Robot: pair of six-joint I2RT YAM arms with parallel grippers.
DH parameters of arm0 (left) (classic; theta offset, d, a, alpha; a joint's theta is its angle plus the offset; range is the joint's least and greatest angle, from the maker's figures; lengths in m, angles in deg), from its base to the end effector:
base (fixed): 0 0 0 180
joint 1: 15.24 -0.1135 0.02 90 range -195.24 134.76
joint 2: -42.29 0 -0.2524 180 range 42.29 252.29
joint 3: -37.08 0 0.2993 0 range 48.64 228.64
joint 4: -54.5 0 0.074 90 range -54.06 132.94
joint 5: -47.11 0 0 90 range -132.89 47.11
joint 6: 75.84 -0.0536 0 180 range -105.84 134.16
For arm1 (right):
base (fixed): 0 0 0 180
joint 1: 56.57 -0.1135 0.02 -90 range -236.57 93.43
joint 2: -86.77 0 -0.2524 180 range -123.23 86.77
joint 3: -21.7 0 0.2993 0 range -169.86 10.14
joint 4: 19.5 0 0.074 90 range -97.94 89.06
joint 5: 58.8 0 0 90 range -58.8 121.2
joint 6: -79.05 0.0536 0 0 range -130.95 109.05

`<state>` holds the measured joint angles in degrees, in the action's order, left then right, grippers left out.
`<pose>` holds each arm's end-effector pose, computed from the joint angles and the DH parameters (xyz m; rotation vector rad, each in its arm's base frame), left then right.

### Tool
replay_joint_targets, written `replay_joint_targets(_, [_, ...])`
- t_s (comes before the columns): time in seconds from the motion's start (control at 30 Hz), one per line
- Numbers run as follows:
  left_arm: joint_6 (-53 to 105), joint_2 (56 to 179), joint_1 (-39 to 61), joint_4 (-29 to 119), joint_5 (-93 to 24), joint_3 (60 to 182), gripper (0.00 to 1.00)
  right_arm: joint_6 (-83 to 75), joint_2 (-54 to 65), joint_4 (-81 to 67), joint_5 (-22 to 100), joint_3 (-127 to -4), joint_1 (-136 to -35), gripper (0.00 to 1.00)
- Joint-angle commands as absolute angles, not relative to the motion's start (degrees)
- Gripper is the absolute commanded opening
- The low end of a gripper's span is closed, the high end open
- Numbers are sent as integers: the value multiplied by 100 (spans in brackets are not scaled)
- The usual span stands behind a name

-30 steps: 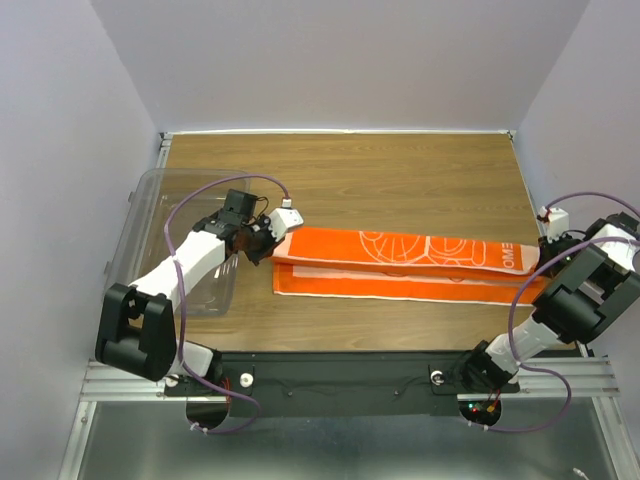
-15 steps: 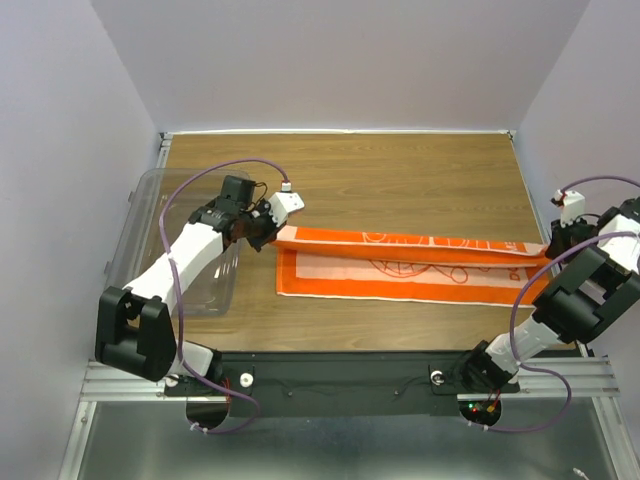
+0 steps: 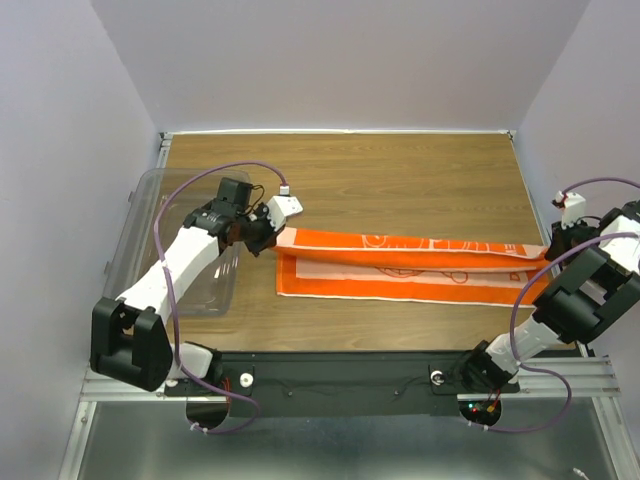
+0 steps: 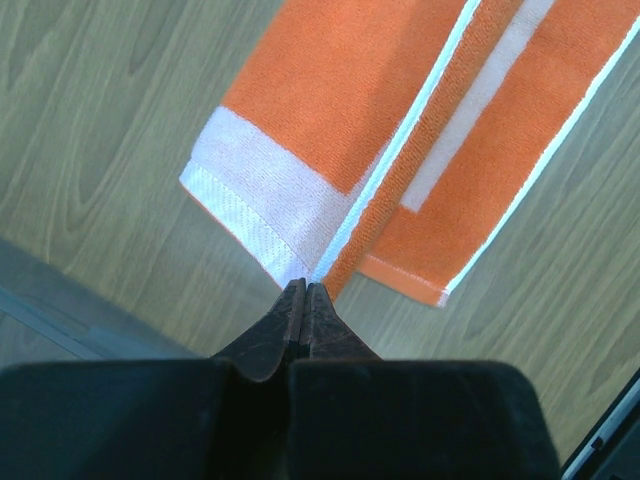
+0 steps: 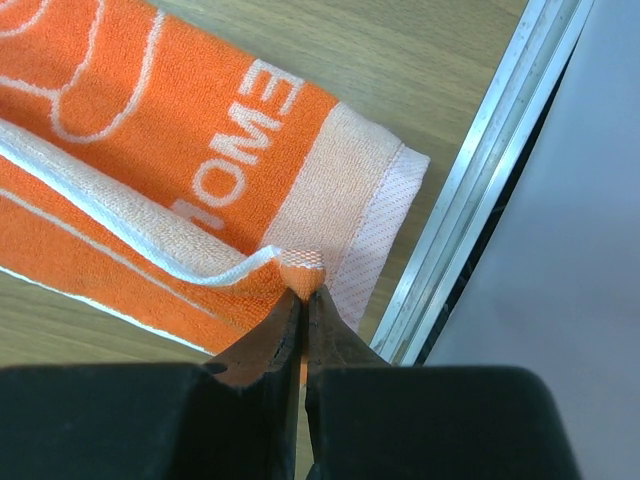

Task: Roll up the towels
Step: Fold the towel

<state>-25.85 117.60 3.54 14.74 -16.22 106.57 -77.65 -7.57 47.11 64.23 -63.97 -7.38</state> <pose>0.3133 -0.1319 0.2402 1.3102 1.8765 -0.3594 0.2608 -0.2573 0.2050 -0.4787 2.4748 0.1206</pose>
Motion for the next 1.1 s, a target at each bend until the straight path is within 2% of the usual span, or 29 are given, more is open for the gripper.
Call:
replay_joint_targets(0.0, [-2698,11612,348,1358,-1573,10463,0,-8020,-780,4735,6407,-6510,-630,0])
replay_joint_targets(0.4, [-2803,11989,357,1868,-1723,9786,0,-8399,-973,4647,6029,-5957,-630,1])
replay_joint_targets(0.6, [-2777,12113,471,2053,-1723,9637,0,-8408,-1087,4515,5985,-5745,-630,10])
replay_joint_targets(0.7, [-2803,12087,759,2009,-1749,9531,0,-8355,-1114,4515,5968,-5789,-630,21])
replay_joint_targets(0.73, [-2786,12052,857,1992,-1741,9505,0,-8346,-1105,4515,5967,-5815,-630,28])
replay_joint_targets(0.77, [-2716,11939,1014,1974,-1688,9487,2,-8311,-1079,4515,5985,-5885,-612,44])
replay_joint_targets(0.9, [-2575,11700,1445,1877,-1635,9417,15,-8144,-965,4550,6134,-6087,-595,60])
replay_joint_targets(0.93, [-2540,11691,1568,1790,-1644,9417,24,-8092,-869,4585,6213,-6132,-595,65])
replay_joint_targets(1.07, [-2443,11665,1561,1605,-1872,9566,38,-7986,-622,4761,6450,-6342,-595,71])
